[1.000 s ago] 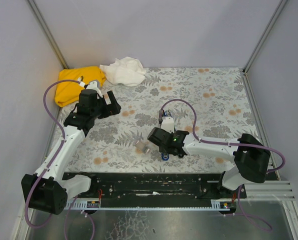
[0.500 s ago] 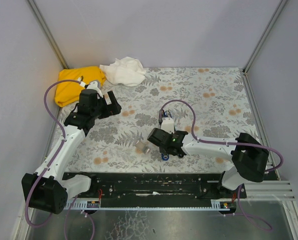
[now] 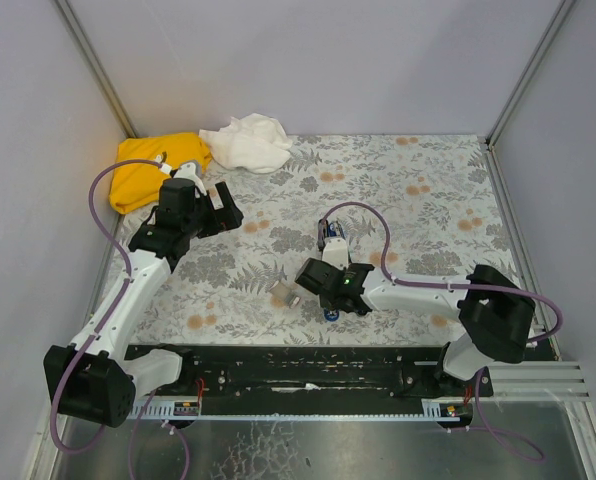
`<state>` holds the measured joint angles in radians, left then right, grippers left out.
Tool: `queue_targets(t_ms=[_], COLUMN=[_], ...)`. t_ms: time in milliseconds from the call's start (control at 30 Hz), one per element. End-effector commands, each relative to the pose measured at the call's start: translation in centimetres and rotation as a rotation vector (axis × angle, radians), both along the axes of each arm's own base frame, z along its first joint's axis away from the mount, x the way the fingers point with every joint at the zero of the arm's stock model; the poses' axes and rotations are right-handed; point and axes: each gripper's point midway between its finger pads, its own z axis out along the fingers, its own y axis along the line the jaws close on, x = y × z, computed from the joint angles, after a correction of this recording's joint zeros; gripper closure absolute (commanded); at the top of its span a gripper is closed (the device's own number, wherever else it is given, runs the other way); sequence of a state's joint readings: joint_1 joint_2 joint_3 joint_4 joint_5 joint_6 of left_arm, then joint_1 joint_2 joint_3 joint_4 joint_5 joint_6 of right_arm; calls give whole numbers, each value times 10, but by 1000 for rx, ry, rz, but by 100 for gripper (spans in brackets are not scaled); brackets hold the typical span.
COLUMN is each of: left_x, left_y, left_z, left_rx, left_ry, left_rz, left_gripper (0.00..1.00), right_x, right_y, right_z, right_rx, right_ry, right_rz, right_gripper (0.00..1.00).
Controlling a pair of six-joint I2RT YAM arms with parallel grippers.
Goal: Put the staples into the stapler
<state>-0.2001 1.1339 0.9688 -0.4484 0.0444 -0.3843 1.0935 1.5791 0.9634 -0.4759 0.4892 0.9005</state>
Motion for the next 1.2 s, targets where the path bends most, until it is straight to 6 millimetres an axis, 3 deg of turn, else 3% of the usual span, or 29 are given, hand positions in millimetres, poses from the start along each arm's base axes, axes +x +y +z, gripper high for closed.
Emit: queue_targets(t_ms=[0,100,267,467,700,833,1033,1167], left_x=[9,9,9,8,3,-13,-51,-61], left_y=[-2,-2,-2,-3,-9,-37,-106,-135], left_z=[8,8,7,5,0,-16,-55,-84], left_rx=[-18,-18,-20,-23,-42,-65,7,48], left_ry=[-46,-46,-44,-38,-27,21,119,206], left_rz=[0,-1,-4,-8,-35,-128,-293,-354], left_gripper=[0,0,0,0,2,10,20,29], right_x=[9,9,8,16,31,41,55,61], right_y=[-3,-3,0,7,24,21,-1,-13], right_z=[-1,-1,8,45,66,65,64,64], right_rx=[-14,-14,3,35,98,160,212,237], right_ry=[-37,-33,-33,-82,-79,-65,-52,-59], right_rz=[-30,-30,-22,22,95,89,79,77], right_gripper=[91,88,69,46,49,51,52,52])
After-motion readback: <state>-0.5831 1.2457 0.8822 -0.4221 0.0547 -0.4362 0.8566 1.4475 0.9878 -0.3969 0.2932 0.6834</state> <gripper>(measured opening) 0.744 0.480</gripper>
